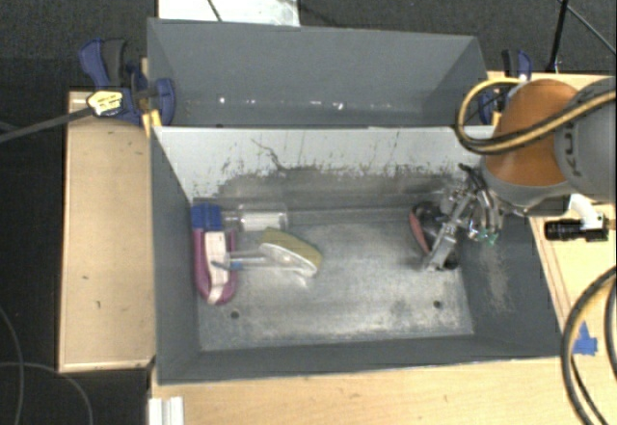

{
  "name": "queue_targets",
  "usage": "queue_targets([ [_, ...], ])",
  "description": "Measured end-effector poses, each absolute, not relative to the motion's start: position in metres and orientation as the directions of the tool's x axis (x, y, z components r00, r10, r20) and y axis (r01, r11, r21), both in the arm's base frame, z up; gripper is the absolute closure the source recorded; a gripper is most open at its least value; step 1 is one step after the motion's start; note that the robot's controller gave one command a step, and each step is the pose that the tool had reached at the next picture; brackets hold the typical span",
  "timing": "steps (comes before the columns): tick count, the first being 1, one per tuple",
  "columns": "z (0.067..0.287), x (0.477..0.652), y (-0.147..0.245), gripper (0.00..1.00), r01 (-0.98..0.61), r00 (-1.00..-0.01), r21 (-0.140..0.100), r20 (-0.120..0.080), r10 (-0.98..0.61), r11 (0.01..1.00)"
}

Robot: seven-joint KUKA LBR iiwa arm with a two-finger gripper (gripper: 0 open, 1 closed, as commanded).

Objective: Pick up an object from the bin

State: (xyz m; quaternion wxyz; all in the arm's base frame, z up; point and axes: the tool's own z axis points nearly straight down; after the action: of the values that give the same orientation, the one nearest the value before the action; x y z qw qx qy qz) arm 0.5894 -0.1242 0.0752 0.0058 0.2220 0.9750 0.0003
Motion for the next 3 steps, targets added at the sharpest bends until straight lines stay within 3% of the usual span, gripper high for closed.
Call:
queue_targets([
  [1,0.08,0.589,-0.125,1.0,0.431,-0.903,0.002,-0.007,0.431,0.903],
  [2,0.166,0.582,-0.114,1.0,0.502,-0.865,0.004,-0.01,0.502,0.865],
  [3,0.161,0.58,-0.115,0.0,0.5,-0.866,0.0,-0.002,0.5,0.866],
])
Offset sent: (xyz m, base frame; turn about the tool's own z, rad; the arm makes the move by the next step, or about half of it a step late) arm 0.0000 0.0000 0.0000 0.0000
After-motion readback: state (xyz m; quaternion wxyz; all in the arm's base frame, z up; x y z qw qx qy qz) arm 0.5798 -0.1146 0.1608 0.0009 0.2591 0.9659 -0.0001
